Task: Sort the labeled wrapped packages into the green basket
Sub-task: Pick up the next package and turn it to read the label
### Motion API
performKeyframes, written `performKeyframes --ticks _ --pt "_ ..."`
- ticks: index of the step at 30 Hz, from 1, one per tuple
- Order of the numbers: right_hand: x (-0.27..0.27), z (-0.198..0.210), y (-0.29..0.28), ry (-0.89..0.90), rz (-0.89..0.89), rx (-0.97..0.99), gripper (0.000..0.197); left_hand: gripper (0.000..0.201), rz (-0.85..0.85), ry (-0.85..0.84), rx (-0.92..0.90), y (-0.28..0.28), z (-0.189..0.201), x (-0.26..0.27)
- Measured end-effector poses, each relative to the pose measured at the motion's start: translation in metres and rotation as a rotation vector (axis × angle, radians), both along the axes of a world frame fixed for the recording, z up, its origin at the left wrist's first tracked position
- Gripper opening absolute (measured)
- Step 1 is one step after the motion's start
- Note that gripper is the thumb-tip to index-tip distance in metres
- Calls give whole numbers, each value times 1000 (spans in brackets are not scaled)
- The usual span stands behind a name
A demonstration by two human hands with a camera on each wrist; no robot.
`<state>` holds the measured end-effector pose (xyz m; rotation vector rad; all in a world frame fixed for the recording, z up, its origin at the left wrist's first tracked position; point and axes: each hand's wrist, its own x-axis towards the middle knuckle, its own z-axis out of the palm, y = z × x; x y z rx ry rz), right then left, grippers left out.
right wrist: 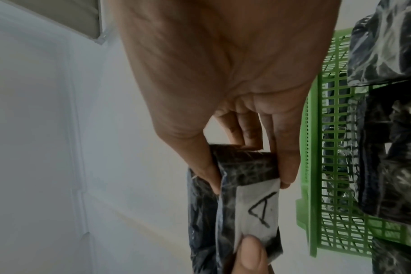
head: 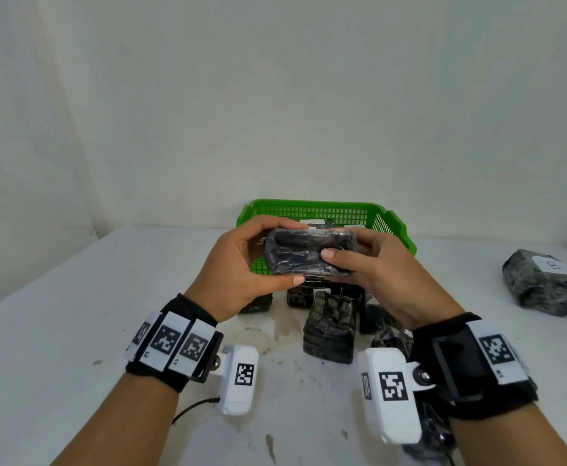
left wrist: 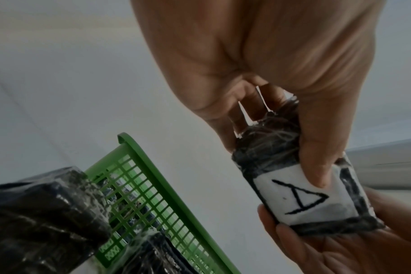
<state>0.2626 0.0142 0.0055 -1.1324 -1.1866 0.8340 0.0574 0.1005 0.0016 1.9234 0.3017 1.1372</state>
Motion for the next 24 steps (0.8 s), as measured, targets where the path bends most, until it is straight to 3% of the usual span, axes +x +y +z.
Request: performKeyframes --ticks 3,7,12,19,22,24 --pt "0 -1 0 -28 -38 23 33 60 2 -1 14 -1 0 1" --pt "-11 -5 5 -47 -97 43 66 61 8 31 32 -5 0 3" --pt "-21 -8 6 -73 -149 123 44 61 -7 55 58 -6 1 4" --pt "-6 0 -1 -45 -6 -44 44 64 6 28 32 -1 2 -1" --pt "0 1 -2 -96 -86 -5 43 79 -62 84 -22 0 1 -1" --pt "0 1 -3 -138 -126 41 47 79 -83 85 -78 0 -1 1"
